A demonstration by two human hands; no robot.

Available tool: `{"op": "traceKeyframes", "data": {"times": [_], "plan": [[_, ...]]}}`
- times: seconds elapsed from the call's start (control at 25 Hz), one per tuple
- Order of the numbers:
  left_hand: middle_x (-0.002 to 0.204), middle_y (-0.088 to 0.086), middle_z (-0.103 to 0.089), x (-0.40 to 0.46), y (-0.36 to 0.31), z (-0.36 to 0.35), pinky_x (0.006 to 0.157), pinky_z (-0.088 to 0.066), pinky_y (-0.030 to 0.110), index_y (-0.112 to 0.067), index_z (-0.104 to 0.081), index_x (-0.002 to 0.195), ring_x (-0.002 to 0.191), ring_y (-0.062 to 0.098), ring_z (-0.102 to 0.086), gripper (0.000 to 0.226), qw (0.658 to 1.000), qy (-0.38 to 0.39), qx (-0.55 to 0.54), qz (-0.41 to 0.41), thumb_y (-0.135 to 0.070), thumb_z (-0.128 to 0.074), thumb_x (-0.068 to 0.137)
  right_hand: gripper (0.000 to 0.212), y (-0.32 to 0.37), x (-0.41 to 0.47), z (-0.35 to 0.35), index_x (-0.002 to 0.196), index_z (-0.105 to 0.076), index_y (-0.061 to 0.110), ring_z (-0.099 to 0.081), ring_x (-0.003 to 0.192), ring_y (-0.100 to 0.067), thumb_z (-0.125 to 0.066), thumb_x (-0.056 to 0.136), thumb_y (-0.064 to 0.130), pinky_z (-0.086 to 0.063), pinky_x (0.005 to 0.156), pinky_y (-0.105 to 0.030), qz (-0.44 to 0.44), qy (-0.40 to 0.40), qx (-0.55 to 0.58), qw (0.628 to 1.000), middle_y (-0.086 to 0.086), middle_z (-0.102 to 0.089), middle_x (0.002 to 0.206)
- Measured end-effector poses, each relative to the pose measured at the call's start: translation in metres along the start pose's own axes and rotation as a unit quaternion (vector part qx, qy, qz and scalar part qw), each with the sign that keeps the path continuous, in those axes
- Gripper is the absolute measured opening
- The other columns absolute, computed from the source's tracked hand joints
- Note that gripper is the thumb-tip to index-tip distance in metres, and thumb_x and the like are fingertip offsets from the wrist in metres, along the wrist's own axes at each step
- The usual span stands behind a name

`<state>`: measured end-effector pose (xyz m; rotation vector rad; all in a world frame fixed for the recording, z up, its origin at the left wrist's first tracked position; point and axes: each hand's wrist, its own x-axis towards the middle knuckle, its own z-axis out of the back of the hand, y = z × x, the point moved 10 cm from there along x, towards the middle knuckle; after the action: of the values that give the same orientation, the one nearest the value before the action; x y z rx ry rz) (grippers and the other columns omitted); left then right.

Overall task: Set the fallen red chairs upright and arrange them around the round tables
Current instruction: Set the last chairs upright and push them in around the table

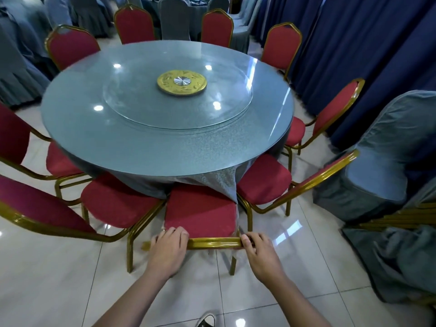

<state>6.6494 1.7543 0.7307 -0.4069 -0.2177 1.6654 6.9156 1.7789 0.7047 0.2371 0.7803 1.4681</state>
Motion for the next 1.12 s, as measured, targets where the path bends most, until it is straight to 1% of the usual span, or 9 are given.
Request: {"op": "traceKeyframes", "data": {"times": [0.12,0.2,0.36,0.48,0.68,0.8,0.92,1.0,1.12], "plan": [[0.101,-0.013,-0.055,0.004,-0.044,-0.004,0.091,-0.040,0.040,-0.034,-0.053,0.103,0.100,0.019,-0.055,0.054,0.998,0.019,0.024,-0.053,-0.044,0.000,0.092,0.010,0.000,-0.004,0.024,0.109,-0.054,0.043,-0.054,0.099,0.000,-0.046,0.104,0.040,-0.049,0.084,-0.021,0.007,-0.020,0.009,1.000,0.019,-0.054,0.108],[0.102,-0.013,-0.056,0.008,-0.068,-0.009,0.091,-0.036,0.040,-0.034,-0.054,0.103,0.100,0.017,-0.054,0.052,0.997,0.041,0.037,-0.059,-0.052,-0.005,0.096,0.014,-0.002,-0.008,0.034,0.109,-0.054,0.044,-0.055,0.098,0.000,-0.050,0.103,0.032,-0.049,0.082,-0.019,0.012,-0.027,0.017,0.999,0.018,-0.056,0.105],[0.102,-0.012,-0.060,0.021,-0.101,-0.013,0.088,-0.038,0.038,-0.033,-0.056,0.102,0.099,0.017,-0.054,0.034,0.996,0.049,0.035,-0.062,-0.048,-0.026,0.104,0.019,-0.018,-0.008,0.050,0.111,-0.054,0.046,-0.058,0.102,-0.003,-0.051,0.102,0.030,-0.051,0.086,-0.021,0.004,-0.037,0.042,0.998,0.021,-0.058,0.106],[0.098,-0.014,-0.058,0.035,-0.146,-0.023,0.084,-0.040,0.037,-0.033,-0.056,0.098,0.092,0.015,-0.050,0.029,0.992,0.061,-0.011,-0.106,-0.045,-0.030,0.104,0.028,-0.046,0.002,0.084,0.129,-0.054,0.039,-0.052,0.106,-0.001,-0.051,0.102,0.030,-0.046,0.089,-0.021,-0.016,-0.069,0.064,0.995,0.020,-0.054,0.114],[0.096,-0.012,-0.057,0.061,-0.244,-0.052,0.086,-0.042,0.037,-0.033,-0.053,0.097,0.091,0.013,-0.052,0.024,0.985,0.085,-0.055,-0.141,-0.043,-0.032,0.103,0.033,-0.115,0.026,0.159,0.133,-0.053,0.037,-0.053,0.114,-0.002,-0.052,0.102,0.029,-0.050,0.095,-0.027,-0.041,-0.110,0.089,0.989,0.017,-0.055,0.125],[0.099,-0.013,-0.058,0.081,-0.305,-0.070,0.089,-0.044,0.038,-0.034,-0.053,0.102,0.095,0.011,-0.055,0.022,0.982,0.079,-0.083,-0.149,-0.043,-0.034,0.103,0.033,-0.162,0.046,0.218,0.133,-0.056,0.034,-0.057,0.117,-0.005,-0.054,0.101,0.027,-0.052,0.096,-0.030,-0.045,-0.139,0.098,0.984,0.013,-0.058,0.128],[0.103,-0.014,-0.061,0.104,-0.356,-0.087,0.090,-0.046,0.037,-0.033,-0.054,0.109,0.097,0.007,-0.056,0.021,0.979,0.063,-0.132,-0.138,-0.042,-0.037,0.103,0.032,-0.205,0.068,0.280,0.133,-0.059,0.028,-0.058,0.114,-0.009,-0.054,0.101,0.023,-0.051,0.096,-0.032,-0.054,-0.167,0.112,0.978,0.007,-0.062,0.127],[0.108,-0.011,-0.060,0.114,-0.381,-0.097,0.091,-0.046,0.037,-0.032,-0.054,0.114,0.100,0.010,-0.057,0.021,0.979,0.051,-0.158,-0.120,-0.041,-0.039,0.103,0.032,-0.231,0.084,0.311,0.131,-0.059,0.027,-0.059,0.113,-0.010,-0.054,0.101,0.021,-0.052,0.097,-0.035,-0.053,-0.171,0.106,0.978,0.006,-0.062,0.126],[0.123,-0.006,-0.055,0.131,-0.408,-0.109,0.095,-0.045,0.037,-0.027,-0.051,0.129,0.110,0.017,-0.056,0.030,0.979,0.034,-0.176,-0.095,-0.039,-0.042,0.103,0.034,-0.255,0.116,0.343,0.132,-0.058,0.027,-0.059,0.110,-0.009,-0.055,0.100,0.019,-0.053,0.099,-0.039,-0.036,-0.158,0.096,0.982,0.004,-0.063,0.127]]}}
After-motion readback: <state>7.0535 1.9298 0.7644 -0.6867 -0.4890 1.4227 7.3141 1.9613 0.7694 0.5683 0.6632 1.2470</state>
